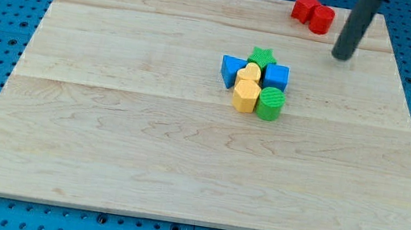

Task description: Slide red star to the top center

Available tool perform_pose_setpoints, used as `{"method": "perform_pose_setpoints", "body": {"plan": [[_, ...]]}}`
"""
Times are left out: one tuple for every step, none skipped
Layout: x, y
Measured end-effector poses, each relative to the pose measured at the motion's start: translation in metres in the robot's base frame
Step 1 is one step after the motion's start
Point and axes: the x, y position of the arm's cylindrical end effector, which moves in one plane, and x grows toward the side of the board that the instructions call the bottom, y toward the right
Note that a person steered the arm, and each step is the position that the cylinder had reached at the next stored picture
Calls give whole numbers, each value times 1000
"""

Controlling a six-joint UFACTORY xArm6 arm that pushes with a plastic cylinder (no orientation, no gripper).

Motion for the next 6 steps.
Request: {"method": "perform_pose_setpoints", "body": {"plan": [[-56,54],[-82,0],[-81,-59],[-65,-99],[-69,-114],[-82,-139]]}}
